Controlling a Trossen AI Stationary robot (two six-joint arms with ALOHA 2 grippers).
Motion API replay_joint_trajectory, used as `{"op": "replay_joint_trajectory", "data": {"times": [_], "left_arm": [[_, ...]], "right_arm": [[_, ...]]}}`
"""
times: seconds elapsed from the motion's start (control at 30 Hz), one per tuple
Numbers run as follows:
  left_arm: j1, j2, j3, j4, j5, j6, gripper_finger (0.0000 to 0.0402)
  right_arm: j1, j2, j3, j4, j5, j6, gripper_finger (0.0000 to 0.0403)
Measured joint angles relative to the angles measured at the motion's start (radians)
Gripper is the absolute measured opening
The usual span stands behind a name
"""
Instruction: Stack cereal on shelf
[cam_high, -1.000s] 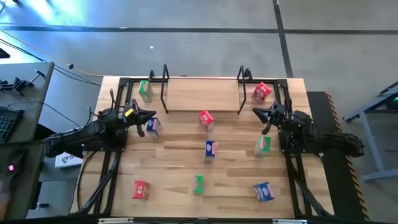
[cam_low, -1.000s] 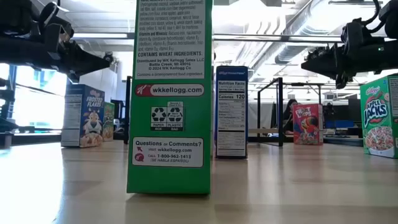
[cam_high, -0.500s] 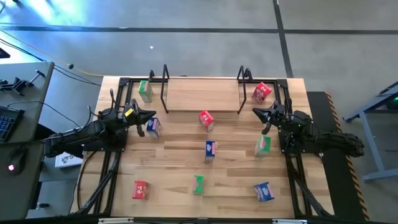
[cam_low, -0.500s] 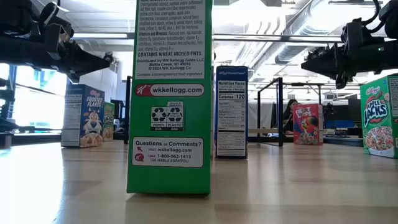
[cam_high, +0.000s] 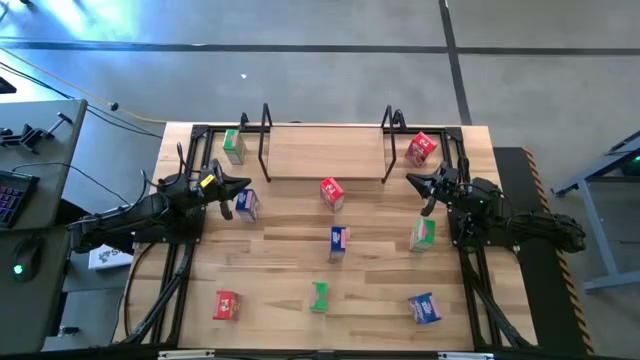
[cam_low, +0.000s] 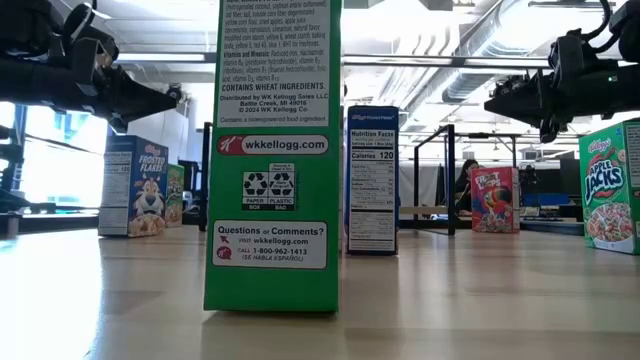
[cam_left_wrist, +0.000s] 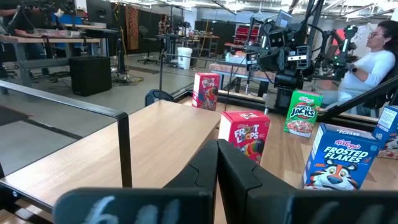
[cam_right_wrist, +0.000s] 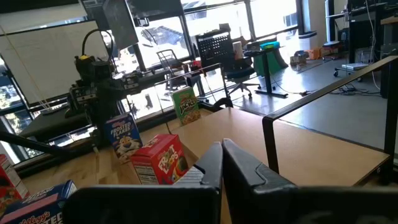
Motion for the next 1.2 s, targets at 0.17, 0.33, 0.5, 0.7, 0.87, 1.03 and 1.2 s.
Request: {"op": "replay_joint_trajectory", "data": {"times": [0.17, 0.33, 0.5, 0.7, 0.87, 1.03, 1.2], "left_arm": [[0.0, 0.0, 0.0, 0.0, 0.0, 0.0, 0.0001], [0.0, 0.0, 0.0, 0.0, 0.0, 0.0, 0.0001], [0.0, 0.0, 0.0, 0.0, 0.0, 0.0, 0.0001], [0.0, 0.0, 0.0, 0.071, 0.0, 0.016, 0.0001], [0.0, 0.0, 0.0, 0.139, 0.0, 0.017, 0.0001], [0.0, 0.0, 0.0, 0.199, 0.0, 0.025, 0.0001], [0.0, 0.0, 0.0, 0.226, 0.0, -0.037, 0.0001]], "right_arm": [[0.0, 0.0, 0.0, 0.0, 0.0, 0.0, 0.0], [0.0, 0.0, 0.0, 0.0, 0.0, 0.0, 0.0], [0.0, 0.0, 0.0, 0.0, 0.0, 0.0, 0.0], [0.0, 0.0, 0.0, 0.0, 0.0, 0.0, 0.0], [0.0, 0.0, 0.0, 0.0, 0.0, 0.0, 0.0], [0.0, 0.0, 0.0, 0.0, 0.0, 0.0, 0.0], [0.0, 0.0, 0.0, 0.0, 0.0, 0.0, 0.0]]}}
